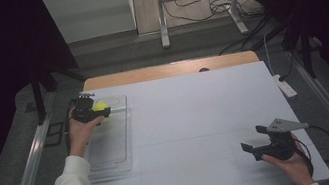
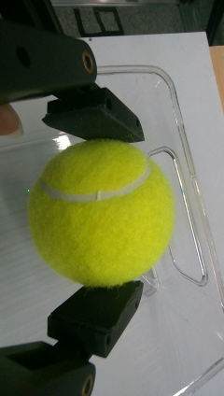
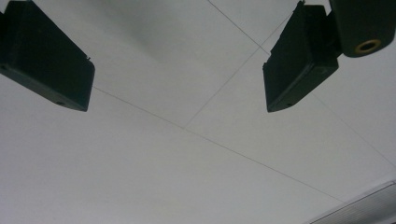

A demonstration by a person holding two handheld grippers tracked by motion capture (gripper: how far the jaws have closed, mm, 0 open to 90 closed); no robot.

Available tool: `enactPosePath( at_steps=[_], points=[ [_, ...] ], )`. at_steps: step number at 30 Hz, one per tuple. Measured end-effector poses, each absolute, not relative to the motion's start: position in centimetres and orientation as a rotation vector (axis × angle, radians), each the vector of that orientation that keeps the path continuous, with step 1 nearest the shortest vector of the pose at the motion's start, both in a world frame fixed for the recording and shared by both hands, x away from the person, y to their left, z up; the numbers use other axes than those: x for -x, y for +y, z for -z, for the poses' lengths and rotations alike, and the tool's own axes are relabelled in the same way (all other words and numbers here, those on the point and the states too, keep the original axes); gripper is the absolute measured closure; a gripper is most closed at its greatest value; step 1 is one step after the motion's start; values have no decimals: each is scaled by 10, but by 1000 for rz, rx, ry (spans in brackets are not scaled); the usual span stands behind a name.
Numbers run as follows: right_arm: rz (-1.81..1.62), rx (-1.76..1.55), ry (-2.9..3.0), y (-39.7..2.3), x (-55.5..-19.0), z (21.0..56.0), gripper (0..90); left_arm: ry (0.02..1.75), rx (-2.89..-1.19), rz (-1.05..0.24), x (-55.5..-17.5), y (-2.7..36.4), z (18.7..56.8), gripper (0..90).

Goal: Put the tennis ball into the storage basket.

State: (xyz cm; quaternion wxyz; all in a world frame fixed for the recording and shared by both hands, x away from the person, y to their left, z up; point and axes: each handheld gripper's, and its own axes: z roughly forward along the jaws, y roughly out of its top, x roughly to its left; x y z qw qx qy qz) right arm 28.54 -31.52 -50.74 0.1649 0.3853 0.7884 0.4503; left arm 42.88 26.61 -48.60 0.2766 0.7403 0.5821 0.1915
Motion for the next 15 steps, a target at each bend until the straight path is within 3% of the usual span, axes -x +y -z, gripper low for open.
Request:
enactPosePath(
  at_steps=[15],
  points=[
    [-1279,-1100,2249,-315,-286,508,90,1595,-2046,-510,-433,263,493,254]
  ],
)
